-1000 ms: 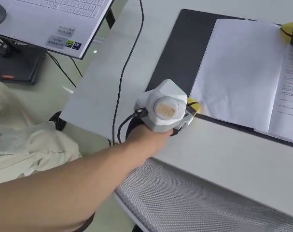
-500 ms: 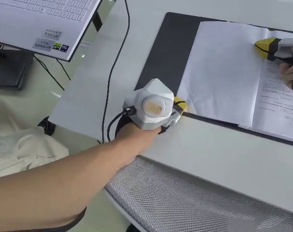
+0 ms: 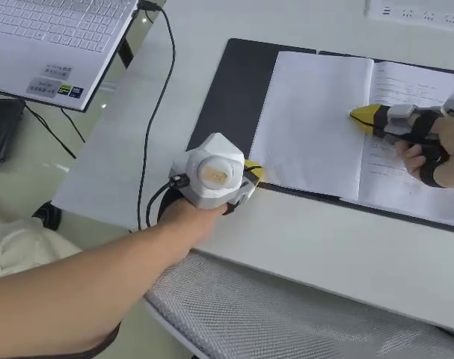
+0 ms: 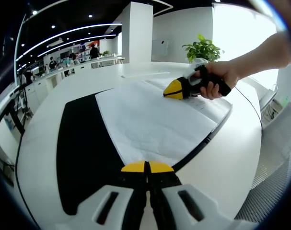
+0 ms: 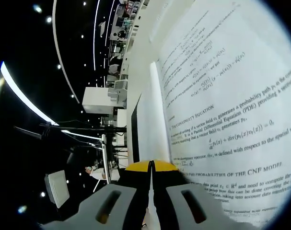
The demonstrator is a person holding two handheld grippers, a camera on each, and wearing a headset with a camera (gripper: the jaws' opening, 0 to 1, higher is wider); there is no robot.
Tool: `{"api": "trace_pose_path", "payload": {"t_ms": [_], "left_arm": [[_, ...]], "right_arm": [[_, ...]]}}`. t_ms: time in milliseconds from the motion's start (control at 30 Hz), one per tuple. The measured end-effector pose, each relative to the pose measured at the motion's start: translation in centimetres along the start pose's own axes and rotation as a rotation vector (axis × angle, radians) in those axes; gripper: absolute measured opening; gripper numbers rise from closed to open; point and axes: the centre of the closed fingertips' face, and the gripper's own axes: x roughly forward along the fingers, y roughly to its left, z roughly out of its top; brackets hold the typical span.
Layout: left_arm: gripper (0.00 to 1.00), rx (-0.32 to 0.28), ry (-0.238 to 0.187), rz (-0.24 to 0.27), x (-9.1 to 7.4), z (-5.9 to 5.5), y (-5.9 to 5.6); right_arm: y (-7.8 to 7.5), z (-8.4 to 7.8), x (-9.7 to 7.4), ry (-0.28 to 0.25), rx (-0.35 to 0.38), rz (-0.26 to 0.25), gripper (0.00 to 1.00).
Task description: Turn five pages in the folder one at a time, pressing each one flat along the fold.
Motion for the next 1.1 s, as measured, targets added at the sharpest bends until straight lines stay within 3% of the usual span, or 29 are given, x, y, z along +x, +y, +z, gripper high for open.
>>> {"api": "trace_pose_path", "payload": {"t_ms": [200,833,1100], "left_arm": [[0.00,0.015,0.003,0.000,-0.1,0.0,-0.1],[0.00,0.042,0.009,0.001,0.0,0.0,-0.1],[0.00,0.044,0.014,0.004,0.0,-0.1,-0.1]], "right_arm": [[-0.3,-1.8,-0.7,0.010,0.009,-0.004,0.00],[-0.5,-9.9,-3.5,0.073,0.012,-0.012,0.00],[-0.8,-12.1,-4.6,0.094,0.020,-0.010,0.00]]}}
